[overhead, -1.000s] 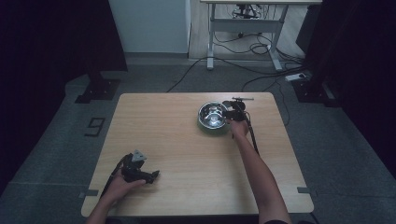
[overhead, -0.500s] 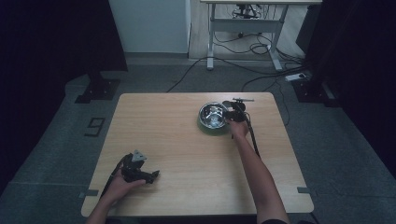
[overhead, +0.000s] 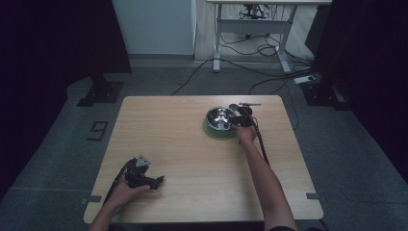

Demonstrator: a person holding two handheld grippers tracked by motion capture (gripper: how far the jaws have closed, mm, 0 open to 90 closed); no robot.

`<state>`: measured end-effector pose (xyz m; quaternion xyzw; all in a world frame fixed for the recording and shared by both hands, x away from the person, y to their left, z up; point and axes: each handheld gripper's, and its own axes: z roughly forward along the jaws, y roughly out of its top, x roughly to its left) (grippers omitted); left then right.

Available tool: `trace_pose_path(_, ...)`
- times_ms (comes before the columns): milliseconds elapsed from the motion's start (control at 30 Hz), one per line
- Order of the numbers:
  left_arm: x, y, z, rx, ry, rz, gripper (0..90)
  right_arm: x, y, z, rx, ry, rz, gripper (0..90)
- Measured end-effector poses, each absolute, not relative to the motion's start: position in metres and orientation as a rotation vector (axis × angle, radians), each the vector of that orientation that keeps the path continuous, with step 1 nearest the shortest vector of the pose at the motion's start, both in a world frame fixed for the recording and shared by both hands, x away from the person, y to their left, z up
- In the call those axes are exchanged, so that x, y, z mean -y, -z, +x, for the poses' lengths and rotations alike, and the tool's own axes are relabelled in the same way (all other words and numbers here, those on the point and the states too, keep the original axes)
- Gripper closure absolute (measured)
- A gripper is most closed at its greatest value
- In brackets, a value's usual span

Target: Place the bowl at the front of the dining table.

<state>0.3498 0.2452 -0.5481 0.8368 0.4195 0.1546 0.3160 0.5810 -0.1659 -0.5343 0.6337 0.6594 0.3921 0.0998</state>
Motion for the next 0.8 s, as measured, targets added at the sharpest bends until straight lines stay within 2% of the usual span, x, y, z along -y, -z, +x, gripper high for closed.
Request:
trace_pose_path(167, -0.245, 0.548, 0.350, -1.105, -0.407, 2.204, 0.0, 0.166, 0.534, 0.581, -1.963, -1.163, 1.869, 75.2)
trace_pose_path(433, -0.245, 0.548, 0.350, -1.105, -0.407, 2.204, 0.0, 0.172, 0.528, 0.578, -1.912, -1.159, 1.888, 50.5)
trace_pose_path(800, -0.245, 0.548, 0.350, -1.105, -0.407, 2.203, 0.0, 0.183, 0.520, 0.564, -1.911, -1.185, 1.818, 43.4)
